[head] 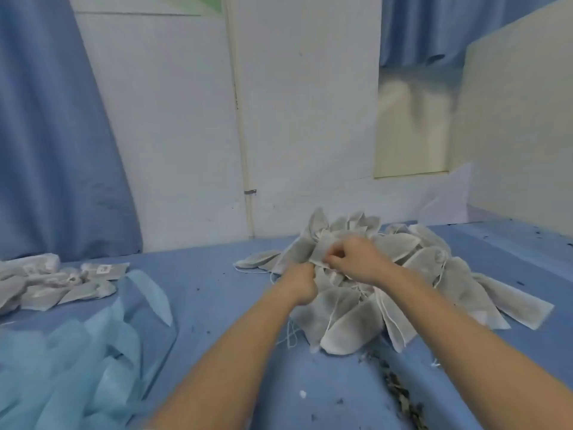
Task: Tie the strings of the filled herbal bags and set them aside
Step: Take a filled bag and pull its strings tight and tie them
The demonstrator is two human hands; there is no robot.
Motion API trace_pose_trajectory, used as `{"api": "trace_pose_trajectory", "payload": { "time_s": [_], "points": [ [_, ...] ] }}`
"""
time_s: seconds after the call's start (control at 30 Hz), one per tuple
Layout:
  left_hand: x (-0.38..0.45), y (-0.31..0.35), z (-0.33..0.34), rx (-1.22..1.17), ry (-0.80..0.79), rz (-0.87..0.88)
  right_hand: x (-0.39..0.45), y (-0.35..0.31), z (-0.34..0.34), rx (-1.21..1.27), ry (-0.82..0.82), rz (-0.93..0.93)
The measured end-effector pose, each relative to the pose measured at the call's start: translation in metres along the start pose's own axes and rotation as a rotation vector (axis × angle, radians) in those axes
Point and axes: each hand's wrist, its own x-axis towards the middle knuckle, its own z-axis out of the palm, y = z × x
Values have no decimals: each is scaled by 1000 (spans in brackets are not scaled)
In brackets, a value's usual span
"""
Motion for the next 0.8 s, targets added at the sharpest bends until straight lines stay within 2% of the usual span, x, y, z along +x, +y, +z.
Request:
{"api": "trace_pose_trajectory", "payload": {
  "time_s": [0.1,0.23,0.33,0.47,0.63,0.8],
  "points": [
    [7,-4,27,121,-171,-58,4,12,11,-45,-39,26],
    [8,-10,45,153,-223,-111,7,22,27,-44,-62,-7],
    [6,-10,32,164,-147,-40,7,21,33,-86,-51,-75],
    [-9,-7,-6,182,51,51,7,9,35,-38,-80,-152],
    [-34,-14,-47,328,149,8,6,-2,36,139,-50,-133],
    [-57,-35,-67,231,196,-39,3,-14,38,197,-71,-95]
  ]
}}
